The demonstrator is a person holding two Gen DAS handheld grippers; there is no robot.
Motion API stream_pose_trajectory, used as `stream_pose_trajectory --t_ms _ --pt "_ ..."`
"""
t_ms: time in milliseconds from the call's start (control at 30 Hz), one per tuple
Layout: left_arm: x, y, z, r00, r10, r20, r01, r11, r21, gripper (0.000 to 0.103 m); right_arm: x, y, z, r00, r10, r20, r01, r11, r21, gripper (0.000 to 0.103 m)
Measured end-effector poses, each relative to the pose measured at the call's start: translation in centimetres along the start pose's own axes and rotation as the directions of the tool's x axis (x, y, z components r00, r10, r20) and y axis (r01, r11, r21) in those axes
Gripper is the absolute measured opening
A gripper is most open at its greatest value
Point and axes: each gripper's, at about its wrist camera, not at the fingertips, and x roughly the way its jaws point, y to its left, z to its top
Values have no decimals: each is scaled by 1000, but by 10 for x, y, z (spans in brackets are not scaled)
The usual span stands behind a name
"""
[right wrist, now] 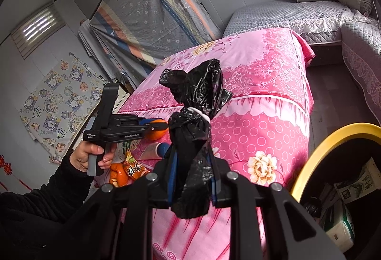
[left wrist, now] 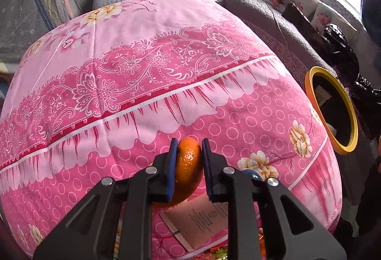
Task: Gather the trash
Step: 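Carry orange and black bag over the yellow bin and open both grippers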
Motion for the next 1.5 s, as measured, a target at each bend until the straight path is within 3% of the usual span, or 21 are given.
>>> stream_pose_trajectory --t_ms 133,367,800,1133,1500 --pt "-25 13 -1 997 -27 72 30 999 -43 18 1 3 2 1000 6 -2 -6 1000 1 20" --pt "-72 25 -6 982 -12 190 25 997 -68 18 4 17 4 999 36 -5 -36 999 -30 20" --pt "-100 15 -11 967 -14 255 30 998 -61 18 -1 17 6 999 13 30 -13 1000 -15 20" --pt "-102 -31 9 955 -79 285 83 997 -4 18 -33 -10 -1 994 -24 108 18 998 57 20" --pt "-90 -109 41 935 -197 295 171 979 113 18 -84 -66 -22 961 -191 198 149 966 209 20"
